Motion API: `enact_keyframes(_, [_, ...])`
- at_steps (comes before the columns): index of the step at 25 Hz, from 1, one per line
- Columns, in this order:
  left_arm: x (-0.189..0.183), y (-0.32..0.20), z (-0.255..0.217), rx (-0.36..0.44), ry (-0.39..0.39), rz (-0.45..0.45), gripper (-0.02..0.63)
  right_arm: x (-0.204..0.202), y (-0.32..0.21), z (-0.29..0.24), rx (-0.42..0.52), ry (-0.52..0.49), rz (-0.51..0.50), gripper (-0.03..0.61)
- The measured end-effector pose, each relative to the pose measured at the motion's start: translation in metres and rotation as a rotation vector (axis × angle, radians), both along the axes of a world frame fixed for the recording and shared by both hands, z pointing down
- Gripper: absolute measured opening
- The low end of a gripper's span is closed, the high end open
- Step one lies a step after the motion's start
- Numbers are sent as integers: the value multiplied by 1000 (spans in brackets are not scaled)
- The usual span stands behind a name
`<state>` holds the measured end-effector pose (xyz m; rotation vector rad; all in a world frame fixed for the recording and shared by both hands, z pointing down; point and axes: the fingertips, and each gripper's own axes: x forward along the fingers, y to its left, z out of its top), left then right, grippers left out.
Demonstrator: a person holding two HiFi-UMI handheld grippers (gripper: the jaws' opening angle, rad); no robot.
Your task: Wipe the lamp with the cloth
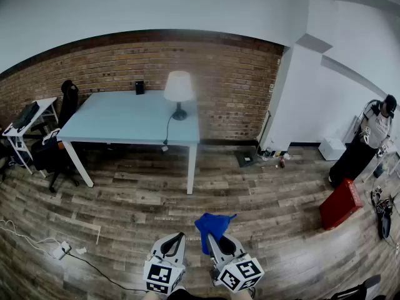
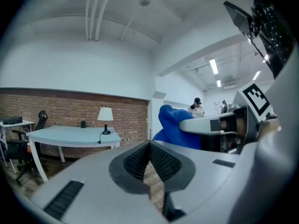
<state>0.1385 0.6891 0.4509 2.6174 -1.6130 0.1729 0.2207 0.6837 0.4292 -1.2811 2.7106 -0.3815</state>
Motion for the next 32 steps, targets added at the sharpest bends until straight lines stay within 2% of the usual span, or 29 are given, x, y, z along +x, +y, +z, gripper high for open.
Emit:
enact_keyframes(8, [-29, -29, -5, 13, 13, 28, 8, -37, -31, -1, 22, 21, 11, 61])
enact_keyframes(19, [-51, -70, 8, -4, 10, -10, 9, -52, -76, 8, -2, -12, -8, 61])
enact_keyframes(24, [-54, -121, 13, -12, 11, -44, 9, -55, -127, 11, -9, -21, -39, 61])
enact_keyframes(32, [-36, -238, 1, 26, 4, -50, 9, -39, -246, 0, 36, -23, -42, 61])
